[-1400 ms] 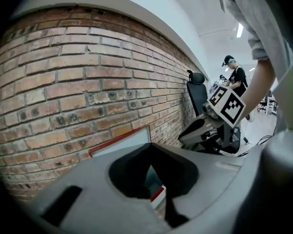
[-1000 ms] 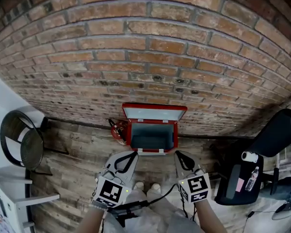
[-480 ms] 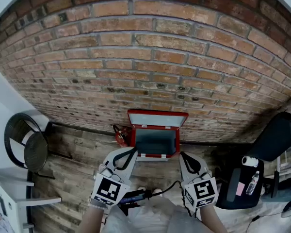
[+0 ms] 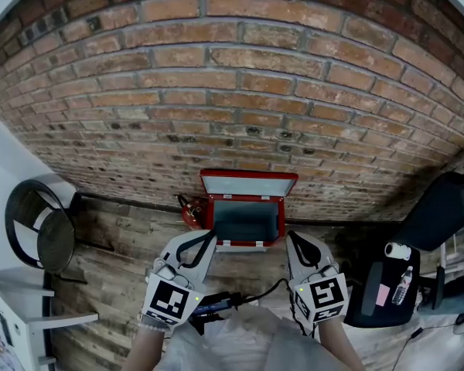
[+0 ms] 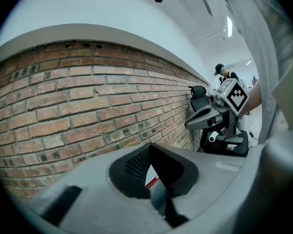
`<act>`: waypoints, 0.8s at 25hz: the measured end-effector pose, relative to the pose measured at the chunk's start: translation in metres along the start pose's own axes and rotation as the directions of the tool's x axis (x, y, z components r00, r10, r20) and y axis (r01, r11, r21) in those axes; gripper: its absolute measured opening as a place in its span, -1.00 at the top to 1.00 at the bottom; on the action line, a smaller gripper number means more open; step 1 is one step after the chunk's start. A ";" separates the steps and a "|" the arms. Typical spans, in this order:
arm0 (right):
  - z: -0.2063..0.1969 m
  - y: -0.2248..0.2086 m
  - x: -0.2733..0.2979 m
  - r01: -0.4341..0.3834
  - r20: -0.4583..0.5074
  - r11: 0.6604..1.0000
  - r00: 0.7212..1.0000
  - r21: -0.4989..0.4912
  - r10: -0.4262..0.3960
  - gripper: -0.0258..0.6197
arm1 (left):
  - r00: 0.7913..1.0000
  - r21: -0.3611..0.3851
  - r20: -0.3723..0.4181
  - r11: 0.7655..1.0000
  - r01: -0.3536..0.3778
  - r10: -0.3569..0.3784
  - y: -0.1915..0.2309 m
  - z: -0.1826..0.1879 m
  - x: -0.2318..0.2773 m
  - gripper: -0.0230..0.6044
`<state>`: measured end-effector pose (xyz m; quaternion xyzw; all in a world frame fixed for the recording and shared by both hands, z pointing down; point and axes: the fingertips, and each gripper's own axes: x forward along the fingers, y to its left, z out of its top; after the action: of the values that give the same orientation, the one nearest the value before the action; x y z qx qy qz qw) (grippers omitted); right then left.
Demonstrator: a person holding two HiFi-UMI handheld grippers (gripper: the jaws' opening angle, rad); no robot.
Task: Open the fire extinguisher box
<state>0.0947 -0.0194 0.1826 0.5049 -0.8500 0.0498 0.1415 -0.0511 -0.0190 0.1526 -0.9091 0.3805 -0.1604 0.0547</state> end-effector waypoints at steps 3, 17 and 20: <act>0.002 0.001 0.004 -0.012 0.001 1.000 1.000 -0.007 0.012 0.91 | 1.000 -0.006 -0.006 1.000 -0.007 0.007 0.003 -0.002 0.001 0.93; 0.015 0.006 0.008 -0.033 0.011 0.996 0.999 -0.085 0.034 0.91 | 1.000 -0.012 -0.012 1.000 -0.017 0.017 0.009 -0.001 0.009 0.93; 0.016 0.006 0.007 -0.034 0.008 0.995 0.999 -0.097 0.035 0.91 | 1.000 -0.010 -0.011 1.000 -0.014 0.014 0.009 -0.001 0.010 0.93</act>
<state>0.0828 -0.0261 0.1694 0.4827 -0.8608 0.0087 0.1608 -0.0510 -0.0321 0.1543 -0.9058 0.3878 -0.1634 0.0492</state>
